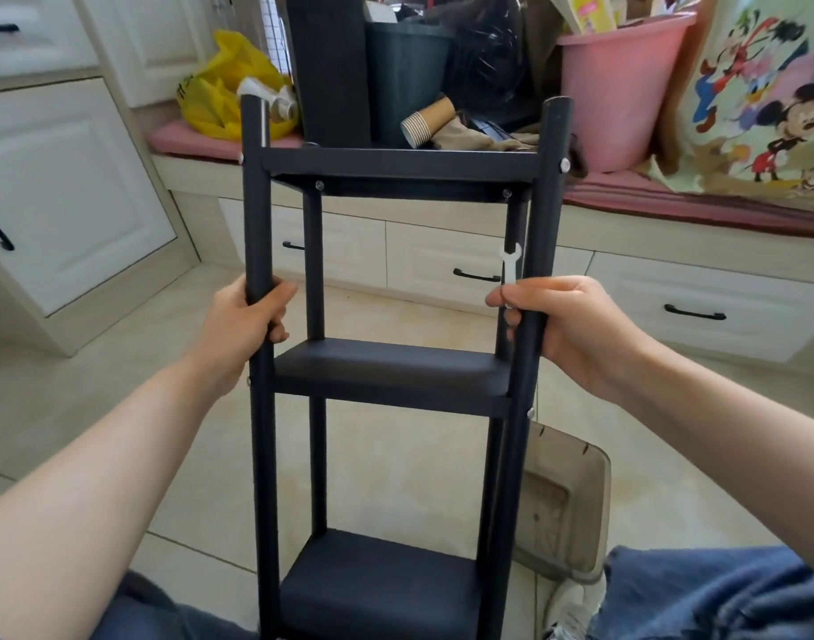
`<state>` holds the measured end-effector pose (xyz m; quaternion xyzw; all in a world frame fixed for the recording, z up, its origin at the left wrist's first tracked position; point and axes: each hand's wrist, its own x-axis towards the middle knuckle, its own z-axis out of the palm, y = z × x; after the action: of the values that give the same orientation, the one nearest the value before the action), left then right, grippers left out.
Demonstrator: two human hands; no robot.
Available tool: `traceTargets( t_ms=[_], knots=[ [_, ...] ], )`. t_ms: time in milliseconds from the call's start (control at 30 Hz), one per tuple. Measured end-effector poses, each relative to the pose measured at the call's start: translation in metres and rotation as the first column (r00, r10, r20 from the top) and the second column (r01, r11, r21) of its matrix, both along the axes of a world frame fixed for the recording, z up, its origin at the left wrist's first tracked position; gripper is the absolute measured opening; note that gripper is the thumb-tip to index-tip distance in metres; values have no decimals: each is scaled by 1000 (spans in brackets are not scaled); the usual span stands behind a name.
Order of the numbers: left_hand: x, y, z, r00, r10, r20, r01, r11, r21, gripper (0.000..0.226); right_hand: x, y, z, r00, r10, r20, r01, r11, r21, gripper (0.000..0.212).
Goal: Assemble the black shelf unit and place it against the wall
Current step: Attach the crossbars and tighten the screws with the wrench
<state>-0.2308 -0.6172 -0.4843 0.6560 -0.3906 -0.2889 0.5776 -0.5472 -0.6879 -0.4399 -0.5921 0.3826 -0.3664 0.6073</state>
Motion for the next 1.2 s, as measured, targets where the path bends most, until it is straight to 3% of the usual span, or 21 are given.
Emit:
traceTargets(
  t_ms=[400, 700, 800, 1200],
  knots=[
    [32, -8, -14, 996, 91, -11, -91, 996, 17, 13, 34, 15, 13, 993, 119, 21, -118, 991, -69, 16],
    [42, -6, -22, 985, 173, 1, -173, 982, 70, 7, 59, 31, 23, 971, 216, -100, -232, 952, -199, 28],
    [42, -3, -21, 981, 194, 7, -194, 979, 70, 7, 62, 32, 25, 971, 225, -84, -238, 947, -214, 18],
    [38, 2, -21, 970, 231, 79, -242, 953, 182, 34, 76, 49, 37, 947, 275, -168, -318, 880, -351, 16]
  ],
)
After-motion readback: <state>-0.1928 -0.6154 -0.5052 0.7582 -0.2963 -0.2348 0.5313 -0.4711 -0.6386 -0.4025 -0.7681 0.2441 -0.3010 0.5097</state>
